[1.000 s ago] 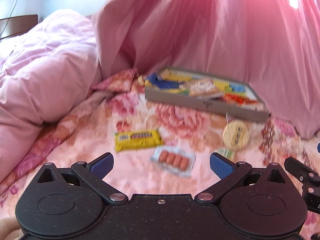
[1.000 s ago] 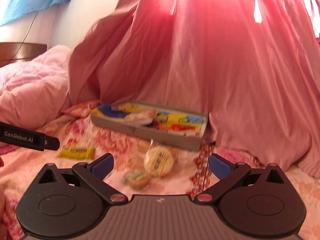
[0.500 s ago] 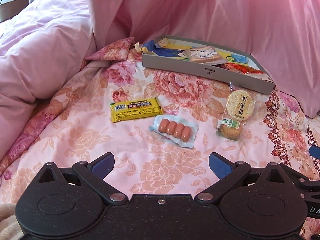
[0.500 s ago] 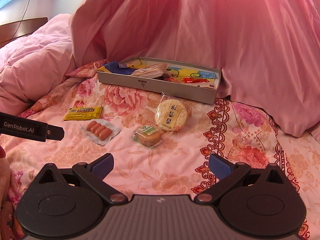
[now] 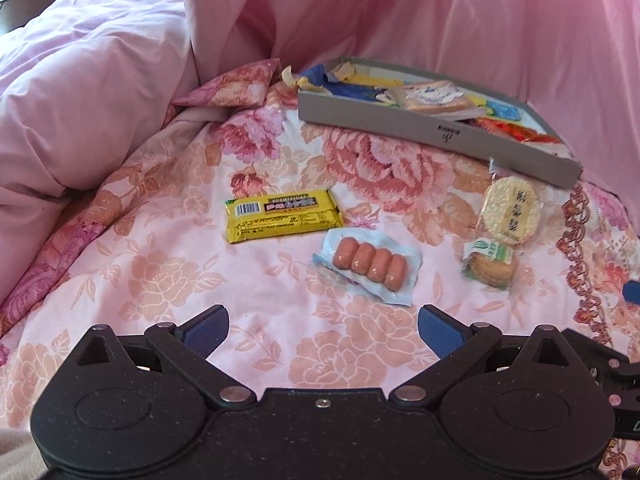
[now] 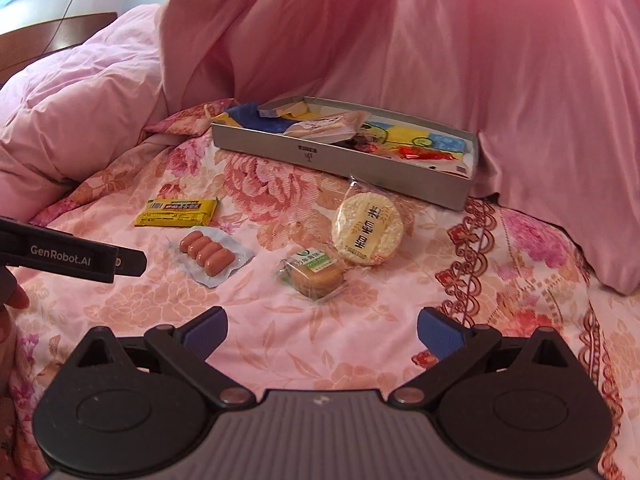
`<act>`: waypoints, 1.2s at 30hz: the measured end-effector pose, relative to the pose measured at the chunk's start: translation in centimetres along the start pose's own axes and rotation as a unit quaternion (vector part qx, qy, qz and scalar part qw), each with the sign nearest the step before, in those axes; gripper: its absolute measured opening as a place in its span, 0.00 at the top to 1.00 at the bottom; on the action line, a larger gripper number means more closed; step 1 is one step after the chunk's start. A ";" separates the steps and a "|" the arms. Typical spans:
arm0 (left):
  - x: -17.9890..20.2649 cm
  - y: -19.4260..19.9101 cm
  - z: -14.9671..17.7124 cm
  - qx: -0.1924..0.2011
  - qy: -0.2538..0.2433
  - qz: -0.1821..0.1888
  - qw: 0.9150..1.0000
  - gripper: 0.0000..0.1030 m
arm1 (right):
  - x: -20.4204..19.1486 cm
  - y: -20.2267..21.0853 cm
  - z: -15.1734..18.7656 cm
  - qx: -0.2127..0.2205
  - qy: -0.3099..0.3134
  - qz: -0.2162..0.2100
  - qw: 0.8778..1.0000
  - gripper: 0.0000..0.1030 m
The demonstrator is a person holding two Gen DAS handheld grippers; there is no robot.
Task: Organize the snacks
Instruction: 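Move both open tools back toward the remaining snacks on the bedspread, then grasp the sausage pack with left tool while right tool grasps WUTANG biscuit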
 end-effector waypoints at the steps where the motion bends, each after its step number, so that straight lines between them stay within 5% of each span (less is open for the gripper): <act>1: -0.1 -0.3 0.0 -0.003 0.001 -0.001 1.000 0.02 | 0.0 -0.5 -0.1 0.004 0.007 -0.003 1.000 0.00; 11: -0.4 -3.6 -1.2 -0.014 0.011 0.008 1.000 0.02 | 0.0 -6.3 -1.0 0.035 0.093 -0.047 0.994 0.00; 26: -0.1 -7.4 -3.1 0.002 0.011 0.046 0.999 0.03 | 1.5 -12.2 -1.4 -0.017 0.094 -0.116 0.989 0.01; 34: 0.0 -7.9 -3.1 -0.002 0.009 0.049 0.999 0.04 | 1.5 -12.4 -1.4 -0.025 0.089 -0.135 0.986 0.15; 36: 0.0 -7.8 -3.1 -0.002 0.008 0.050 0.999 0.04 | 1.3 -12.3 -1.4 -0.028 0.093 -0.139 0.986 0.27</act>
Point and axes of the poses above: each gripper's, at about its wrist camera, not at the fingertips, and y roughly against the way its jaws point, x to its right, z to its underside, the point moved 3 cm from there along -y, roughly the way its jaws point, and after that the axes turned 5 degrees about -y, right-handed, at the moved point
